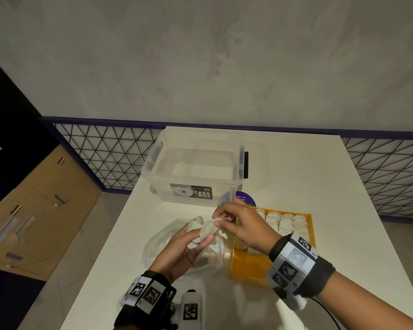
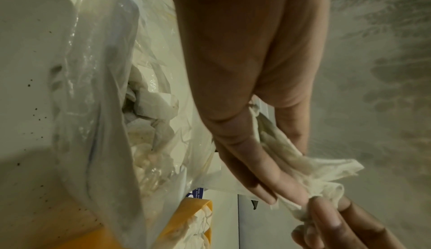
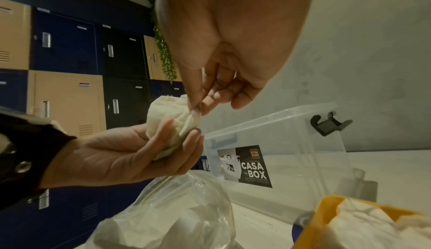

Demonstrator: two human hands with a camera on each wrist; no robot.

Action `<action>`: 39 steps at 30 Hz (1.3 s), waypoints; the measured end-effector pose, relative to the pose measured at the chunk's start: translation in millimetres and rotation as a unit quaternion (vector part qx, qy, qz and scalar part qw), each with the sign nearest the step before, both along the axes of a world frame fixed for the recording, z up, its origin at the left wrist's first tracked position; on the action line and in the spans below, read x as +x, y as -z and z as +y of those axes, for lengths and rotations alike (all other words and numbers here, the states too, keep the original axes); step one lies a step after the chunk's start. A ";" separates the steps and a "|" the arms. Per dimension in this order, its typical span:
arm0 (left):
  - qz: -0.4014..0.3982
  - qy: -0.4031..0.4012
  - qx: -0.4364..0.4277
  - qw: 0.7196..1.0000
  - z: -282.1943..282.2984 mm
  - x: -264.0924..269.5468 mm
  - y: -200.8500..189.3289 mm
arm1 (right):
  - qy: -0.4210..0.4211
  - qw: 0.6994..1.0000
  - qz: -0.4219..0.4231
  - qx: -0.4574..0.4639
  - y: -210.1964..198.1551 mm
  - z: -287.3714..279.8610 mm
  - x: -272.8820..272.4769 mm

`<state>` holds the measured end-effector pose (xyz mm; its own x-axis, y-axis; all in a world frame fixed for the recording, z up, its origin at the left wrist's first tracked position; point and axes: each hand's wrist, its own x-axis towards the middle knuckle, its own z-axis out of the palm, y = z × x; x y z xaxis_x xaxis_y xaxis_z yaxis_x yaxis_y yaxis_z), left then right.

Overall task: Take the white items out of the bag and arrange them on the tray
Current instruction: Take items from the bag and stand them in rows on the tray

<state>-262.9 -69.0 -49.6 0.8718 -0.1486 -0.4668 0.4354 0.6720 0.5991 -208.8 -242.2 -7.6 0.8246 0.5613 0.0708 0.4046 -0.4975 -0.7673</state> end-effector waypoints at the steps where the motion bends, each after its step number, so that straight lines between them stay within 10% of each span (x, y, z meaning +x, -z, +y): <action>1: 0.006 -0.005 0.000 1.000 1.0 0.1 1.6 | 0.003 1.000 0.003 0.003 -0.6 -0.7 0.7; 12: 0.038 -0.036 -0.023 0.998 6.2 -1.7 0.9 | 0.034 0.998 -0.003 0.057 -20.4 -23.3 13.5; 27: 0.052 -0.039 -0.002 0.998 3.9 1.1 0.3 | 0.080 0.952 0.068 -0.288 50.1 -86.5 21.4; 39: 0.047 -0.008 -0.005 0.999 -2.3 1.4 -0.1 | 0.067 0.902 -0.054 -0.423 79.8 -91.0 26.7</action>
<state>-261.6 -71.2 -49.5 0.8261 -0.1391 -0.5461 0.4785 0.6850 0.5493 -182.0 -333.2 -87.5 0.9030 0.3477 -0.2523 0.3467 -0.9367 -0.0499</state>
